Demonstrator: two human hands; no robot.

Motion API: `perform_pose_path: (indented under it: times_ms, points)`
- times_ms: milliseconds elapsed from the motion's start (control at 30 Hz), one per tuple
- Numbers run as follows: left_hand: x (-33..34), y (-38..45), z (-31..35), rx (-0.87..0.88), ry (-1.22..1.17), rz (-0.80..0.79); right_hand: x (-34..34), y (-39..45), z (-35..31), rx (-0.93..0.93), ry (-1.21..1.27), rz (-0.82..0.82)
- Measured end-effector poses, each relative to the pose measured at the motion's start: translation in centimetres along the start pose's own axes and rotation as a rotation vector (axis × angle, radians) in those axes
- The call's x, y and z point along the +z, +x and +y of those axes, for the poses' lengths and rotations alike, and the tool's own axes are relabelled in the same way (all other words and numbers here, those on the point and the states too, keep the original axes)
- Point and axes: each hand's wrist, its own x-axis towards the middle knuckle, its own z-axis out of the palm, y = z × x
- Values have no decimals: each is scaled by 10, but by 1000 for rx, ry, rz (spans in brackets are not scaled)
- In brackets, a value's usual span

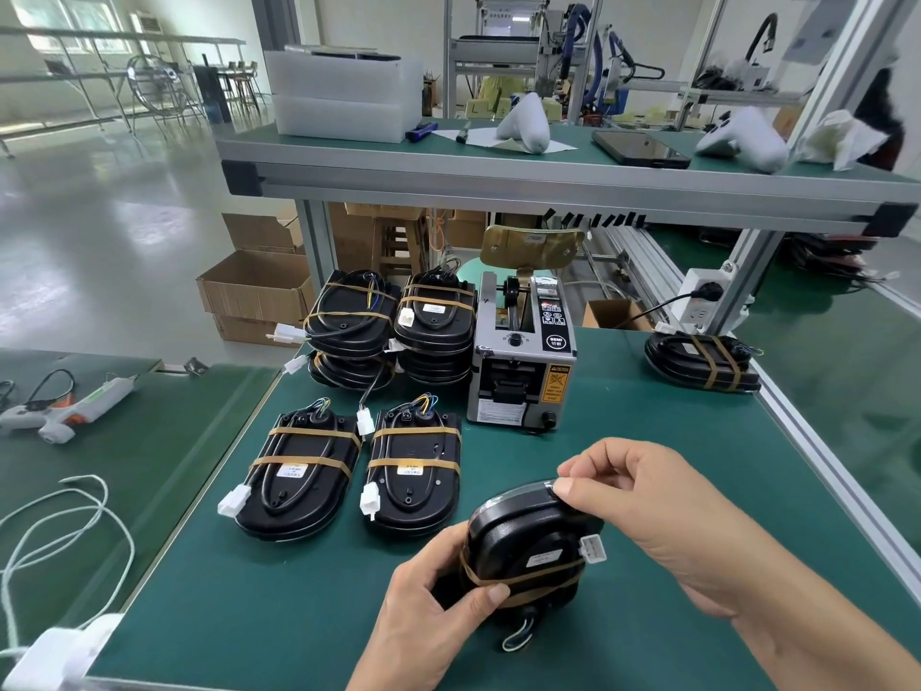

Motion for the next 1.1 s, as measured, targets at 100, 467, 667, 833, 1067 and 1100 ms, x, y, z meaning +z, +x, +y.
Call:
perform_pose_path:
  times_ms: [100,467,667,833,1067,1100]
  points:
    - [-1,0,-1,-12,6,6,8,1,3,-22,38,20]
    - [0,2,3,-10,15,15,12,3,42,-79,394,-8]
    - [1,1,12,-7,18,20,28,1,58,-125,360,-66]
    - [0,-1,9,11,103,-64,29,0,45,-203,121,-16]
    - [-1,-1,4,-12,142,-30,23,-5,23,-229,-289,15]
    - [1,-2,4,-10,160,-30,24,-5,22,-208,-266,32]
